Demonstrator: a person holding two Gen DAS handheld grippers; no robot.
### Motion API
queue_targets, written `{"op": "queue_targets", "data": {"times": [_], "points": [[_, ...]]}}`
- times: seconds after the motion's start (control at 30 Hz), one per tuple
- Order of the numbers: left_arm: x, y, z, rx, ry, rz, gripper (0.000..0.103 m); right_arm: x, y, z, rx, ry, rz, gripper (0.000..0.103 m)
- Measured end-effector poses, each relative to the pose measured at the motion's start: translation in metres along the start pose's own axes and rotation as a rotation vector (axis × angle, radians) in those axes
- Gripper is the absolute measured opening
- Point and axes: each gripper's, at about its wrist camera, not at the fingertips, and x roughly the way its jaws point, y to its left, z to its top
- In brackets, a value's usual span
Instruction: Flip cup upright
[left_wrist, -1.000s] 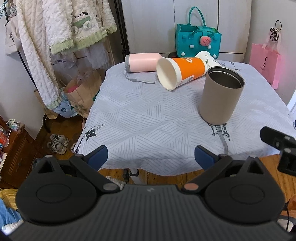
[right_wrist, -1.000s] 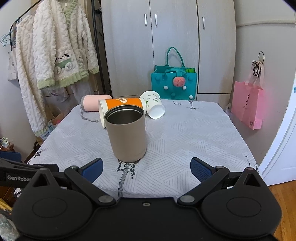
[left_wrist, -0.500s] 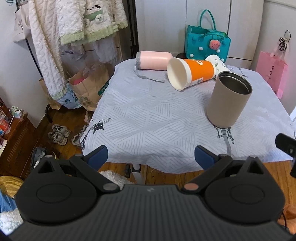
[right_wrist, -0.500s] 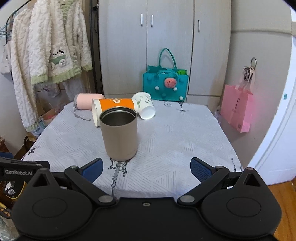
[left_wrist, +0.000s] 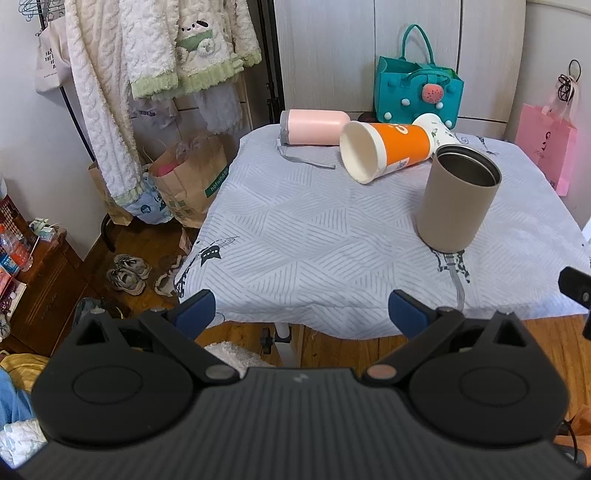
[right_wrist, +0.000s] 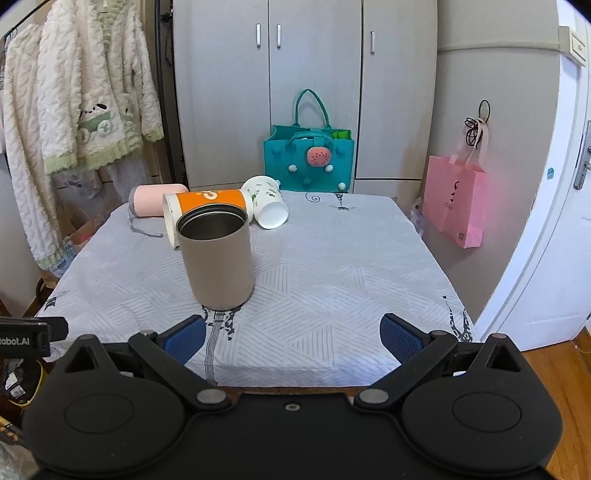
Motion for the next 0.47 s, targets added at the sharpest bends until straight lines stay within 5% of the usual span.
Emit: {"op": "queue_targets", "data": {"times": [0.47], "points": [[-0.0013, 0.0018, -0.0038, -0.003, -0.005, 0.008, 0.102, -0.0015, 0.0017, -0.0015, -0.004, -0.005, -0.001, 0.102]]}}
